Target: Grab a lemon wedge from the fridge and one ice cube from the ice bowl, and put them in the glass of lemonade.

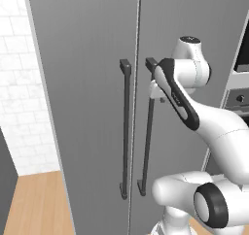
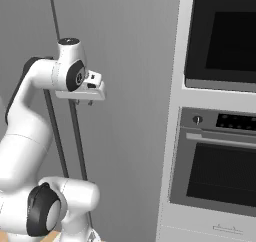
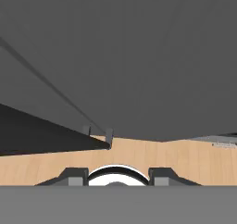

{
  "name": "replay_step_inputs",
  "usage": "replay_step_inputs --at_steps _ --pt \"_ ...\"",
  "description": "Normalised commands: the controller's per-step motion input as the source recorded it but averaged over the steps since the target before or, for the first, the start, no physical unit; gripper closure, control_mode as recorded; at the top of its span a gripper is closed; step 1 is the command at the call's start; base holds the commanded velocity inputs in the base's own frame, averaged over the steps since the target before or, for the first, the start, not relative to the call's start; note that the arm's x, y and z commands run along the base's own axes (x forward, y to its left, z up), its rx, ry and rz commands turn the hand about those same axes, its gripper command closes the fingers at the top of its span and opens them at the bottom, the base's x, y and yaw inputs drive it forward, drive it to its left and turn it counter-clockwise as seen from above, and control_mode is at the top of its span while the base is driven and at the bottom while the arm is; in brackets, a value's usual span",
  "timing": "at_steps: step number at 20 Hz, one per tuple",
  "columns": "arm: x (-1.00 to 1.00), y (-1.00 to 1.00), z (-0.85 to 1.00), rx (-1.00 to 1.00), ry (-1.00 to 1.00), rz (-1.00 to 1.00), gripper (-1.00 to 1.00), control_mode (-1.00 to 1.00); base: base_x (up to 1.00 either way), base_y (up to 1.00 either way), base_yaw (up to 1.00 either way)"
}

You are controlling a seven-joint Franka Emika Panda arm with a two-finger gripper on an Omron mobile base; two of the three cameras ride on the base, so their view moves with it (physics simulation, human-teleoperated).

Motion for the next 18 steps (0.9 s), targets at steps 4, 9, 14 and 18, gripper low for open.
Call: replay_step_inputs --at_steps 4,9,14,18 --pt "-0.26 0.01 0.0 0.0 -0.04 0.0 -1.0 -1.0 0.0 0.0 0.0" --pt "-0.56 0.12 0.0 0.0 -0.04 0.0 -1.0 -1.0 0.0 0.0 0.0" --pt "-0.17 0.41 0.0 -0.02 0.0 -0.08 -1.0 -1.0 0.0 0.0 0.0" --pt "-0.05 0.02 0.0 0.0 0.0 0.0 -1.0 -1.0 0.0 0.0 0.0"
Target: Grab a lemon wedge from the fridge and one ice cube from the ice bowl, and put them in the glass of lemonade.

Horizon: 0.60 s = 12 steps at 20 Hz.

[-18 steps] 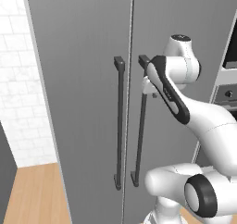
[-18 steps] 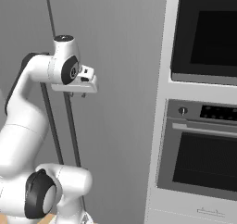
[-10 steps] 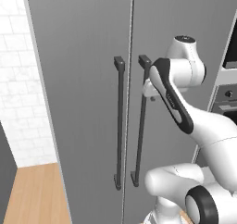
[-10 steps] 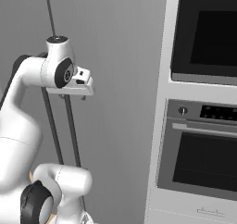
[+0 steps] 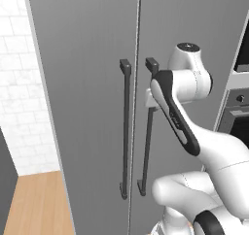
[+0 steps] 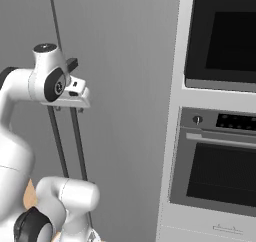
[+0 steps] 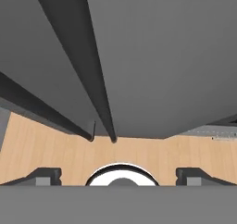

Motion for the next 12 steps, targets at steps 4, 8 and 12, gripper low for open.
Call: replay_step_inputs --at_steps 4,8,12 --pt "0.0 0.0 0.0 0.0 0.0 0.0 -1.0 1.0 -0.21 0.04 0.0" --pt "0.0 0.0 0.0 0.0 0.0 0.0 -1.0 1.0 -0.68 0.32 0.0" --pt "0.0 0.0 0.0 0.0 0.0 0.0 -1.0 1.0 -0.77 0.15 0.0"
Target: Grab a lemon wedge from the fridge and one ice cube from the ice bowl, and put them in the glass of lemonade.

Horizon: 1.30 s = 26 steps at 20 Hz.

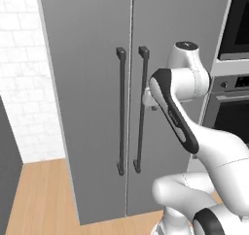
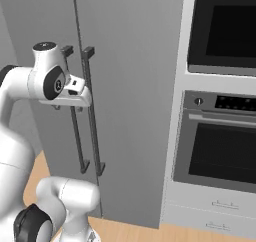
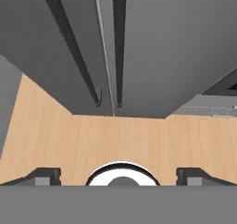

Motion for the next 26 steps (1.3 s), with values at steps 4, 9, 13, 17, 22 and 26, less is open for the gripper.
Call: replay_step_inputs --at_steps 4,9,13,17,22,26 --pt "0.0 0.0 0.0 0.0 0.0 0.0 -1.0 1.0 -0.68 0.0 0.0" --pt "0.0 0.0 0.0 0.0 0.0 0.0 -1.0 1.0 -0.2 0.08 -0.04" --pt "0.0 0.0 0.0 0.0 0.0 0.0 -1.0 1.0 0.02 0.06 -0.07" --pt "0.0 0.0 0.0 0.0 0.0 0.0 -1.0 1.0 0.4 0.0 -0.03" --pt "0.0 0.0 0.0 0.0 0.0 0.0 -1.0 1.0 0.26 0.09 0.0" --pt "0.0 0.0 0.0 0.0 0.0 0.0 -1.0 1.0 -0.05 0.33 -0.07"
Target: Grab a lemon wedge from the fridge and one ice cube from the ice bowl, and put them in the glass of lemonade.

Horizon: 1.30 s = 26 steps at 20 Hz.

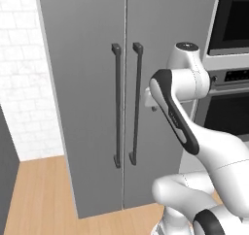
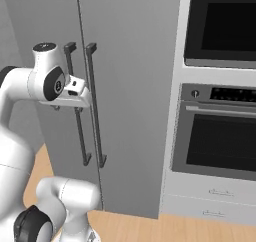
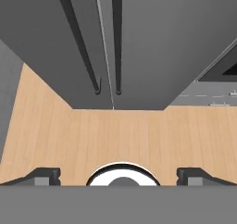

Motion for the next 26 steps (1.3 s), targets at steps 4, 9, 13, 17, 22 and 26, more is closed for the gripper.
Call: replay_step_inputs --at_steps 4,9,13,17,22,26 --pt "0.0 0.0 0.0 0.0 0.0 0.0 -1.0 1.0 -0.18 0.54 -0.04" --pt "0.0 0.0 0.0 0.0 0.0 0.0 -1.0 1.0 -0.17 0.15 0.0" --pt "0.0 0.0 0.0 0.0 0.0 0.0 -1.0 1.0 -0.3 -0.03 0.0" --pt "0.0 0.0 0.0 0.0 0.0 0.0 -1.0 1.0 -0.37 0.0 0.0" --pt "0.0 0.0 0.0 0.0 0.0 0.0 -1.0 1.0 -0.35 0.0 -0.01" --pt "0.0 0.0 0.0 0.0 0.0 0.0 -1.0 1.0 -0.11 0.0 -0.02"
